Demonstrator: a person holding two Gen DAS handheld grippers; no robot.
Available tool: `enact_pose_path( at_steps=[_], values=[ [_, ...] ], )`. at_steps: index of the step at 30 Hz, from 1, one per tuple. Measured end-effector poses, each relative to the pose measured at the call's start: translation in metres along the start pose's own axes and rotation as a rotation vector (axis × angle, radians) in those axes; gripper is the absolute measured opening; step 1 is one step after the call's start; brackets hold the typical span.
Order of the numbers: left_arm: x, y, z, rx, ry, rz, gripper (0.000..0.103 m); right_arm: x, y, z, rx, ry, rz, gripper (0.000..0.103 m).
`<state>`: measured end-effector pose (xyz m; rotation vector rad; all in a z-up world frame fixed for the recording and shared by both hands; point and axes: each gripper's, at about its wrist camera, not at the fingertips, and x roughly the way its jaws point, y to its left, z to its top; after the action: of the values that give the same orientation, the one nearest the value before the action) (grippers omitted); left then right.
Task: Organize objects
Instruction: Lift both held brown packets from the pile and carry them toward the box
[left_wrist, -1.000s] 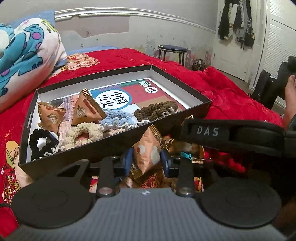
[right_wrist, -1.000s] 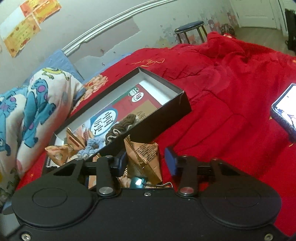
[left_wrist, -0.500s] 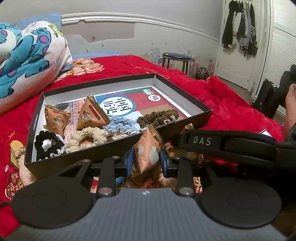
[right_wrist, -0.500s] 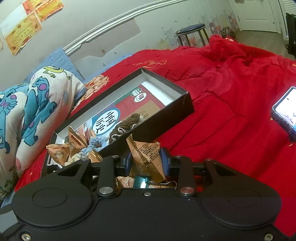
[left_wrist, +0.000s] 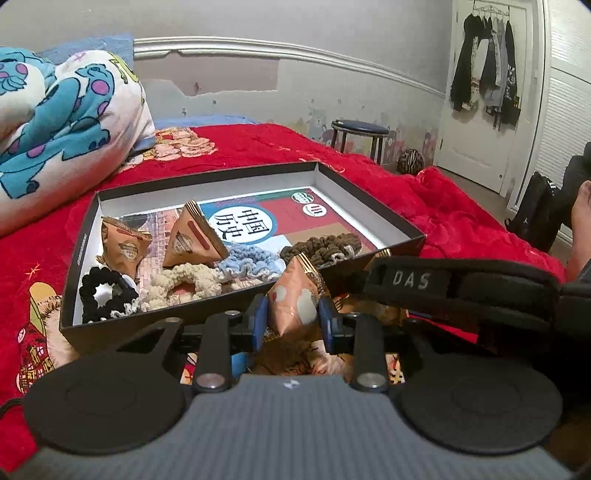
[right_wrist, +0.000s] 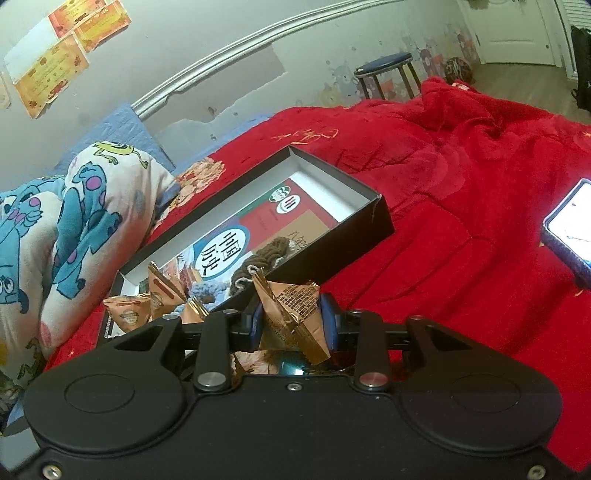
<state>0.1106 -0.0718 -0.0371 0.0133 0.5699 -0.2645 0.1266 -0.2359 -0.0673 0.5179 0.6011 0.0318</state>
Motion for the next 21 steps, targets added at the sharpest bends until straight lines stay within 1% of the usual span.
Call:
enact_pose_path(
  at_steps=[3,10,19,21],
  values=[
    [-0.002,0.000,0.000,0.000,-0.006,-0.001,0.034,0.000,0.003,-0.001,-0.018,-0.006,-0.015,0.031],
    [-0.006,-0.001,0.001,0.008,-0.030,0.003,0.034,-0.002,0.002,-0.001,0.002,-0.019,0.000,0.031],
    [-0.012,0.002,0.006,-0.008,-0.059,0.002,0.033,-0.008,-0.001,0.003,0.029,-0.039,0.027,0.031],
    [-0.013,0.002,0.006,-0.006,-0.068,0.007,0.033,-0.008,-0.002,0.005,0.040,-0.040,0.046,0.031]
  ],
)
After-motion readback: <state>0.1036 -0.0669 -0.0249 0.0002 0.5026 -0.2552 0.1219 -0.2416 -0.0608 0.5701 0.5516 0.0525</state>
